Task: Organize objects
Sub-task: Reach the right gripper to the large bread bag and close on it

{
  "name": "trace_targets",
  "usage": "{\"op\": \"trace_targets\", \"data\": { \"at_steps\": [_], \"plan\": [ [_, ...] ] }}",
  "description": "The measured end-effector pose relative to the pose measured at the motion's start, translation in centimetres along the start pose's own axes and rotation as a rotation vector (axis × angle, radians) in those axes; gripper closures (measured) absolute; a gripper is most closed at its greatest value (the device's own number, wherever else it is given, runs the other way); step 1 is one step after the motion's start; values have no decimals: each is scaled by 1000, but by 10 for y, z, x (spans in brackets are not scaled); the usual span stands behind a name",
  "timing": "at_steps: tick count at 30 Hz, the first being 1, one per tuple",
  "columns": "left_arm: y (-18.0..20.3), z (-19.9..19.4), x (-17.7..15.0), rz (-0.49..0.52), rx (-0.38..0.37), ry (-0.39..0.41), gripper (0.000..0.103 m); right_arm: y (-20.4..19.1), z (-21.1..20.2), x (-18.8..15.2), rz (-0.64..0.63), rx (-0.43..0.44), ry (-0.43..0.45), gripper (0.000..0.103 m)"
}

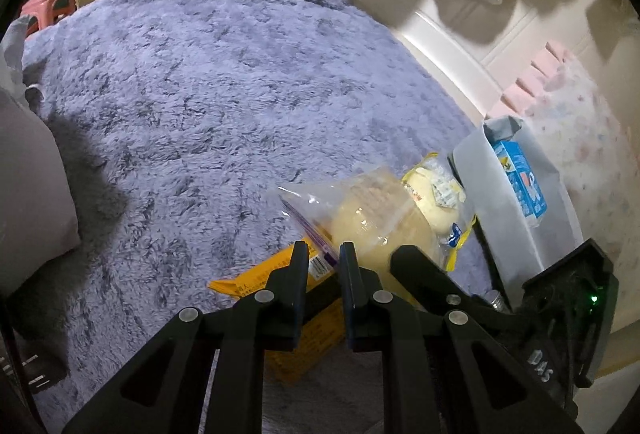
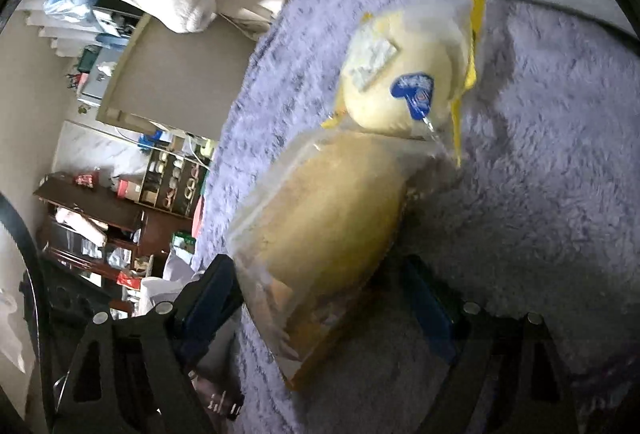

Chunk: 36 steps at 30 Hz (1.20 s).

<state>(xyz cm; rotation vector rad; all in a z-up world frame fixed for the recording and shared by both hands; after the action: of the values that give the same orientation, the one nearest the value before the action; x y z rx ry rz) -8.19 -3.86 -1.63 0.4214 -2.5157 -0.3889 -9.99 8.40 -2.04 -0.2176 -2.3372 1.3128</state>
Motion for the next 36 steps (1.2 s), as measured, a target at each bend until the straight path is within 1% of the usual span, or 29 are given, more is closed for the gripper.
{"op": "trace_targets", "data": {
  "at_steps": [1,2,4,8,15,17,20,23,28,33,36],
  "plan": [
    [2,0,-1,12,5,0,89,0,-1,-2,-11,0,-6,36],
    [5,1,-2,32,4,-5,89,1,0,-3,-15,0,-15,44],
    [10,2,-4,56,-2,-12,89,3,0,-4,-2,15,-22,54],
    [21,1,-8,112,-2,-11,89,0,-9,-3,-10,27,-1,59],
    [35,-9,-10,165,-35,-2,89,-5,-28,-6,-22,15,17,62],
    [34,-18,-6,181,-10,25,89,-6,-35,-7,-25,12,22,63],
    [33,-32,1,190,2,64,89,-17,-42,-5,-35,40,35,64],
    [30,-47,9,167,-13,100,89,-36,-49,-3,-95,49,62,65],
    [34,-62,16,165,-35,142,89,-59,-60,2,-189,44,114,65],
    [47,-74,17,211,-41,186,89,-70,-75,7,-269,11,194,66],
    [59,-78,14,242,-74,196,89,-74,-81,11,-306,-19,235,67]
  ]
}}
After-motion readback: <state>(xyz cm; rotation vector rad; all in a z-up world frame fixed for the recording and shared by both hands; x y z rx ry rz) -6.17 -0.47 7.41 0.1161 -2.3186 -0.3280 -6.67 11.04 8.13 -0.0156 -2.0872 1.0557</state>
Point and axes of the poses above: each gripper's, at about its wrist camera, not at the fingertips, and z roughly the way its jaws point, y to its right, x to its top, the point moved 10 cm from there along z, roughly the way its jaws point, and after that the axes turned 4 degrees about x, right-handed, at the moved point
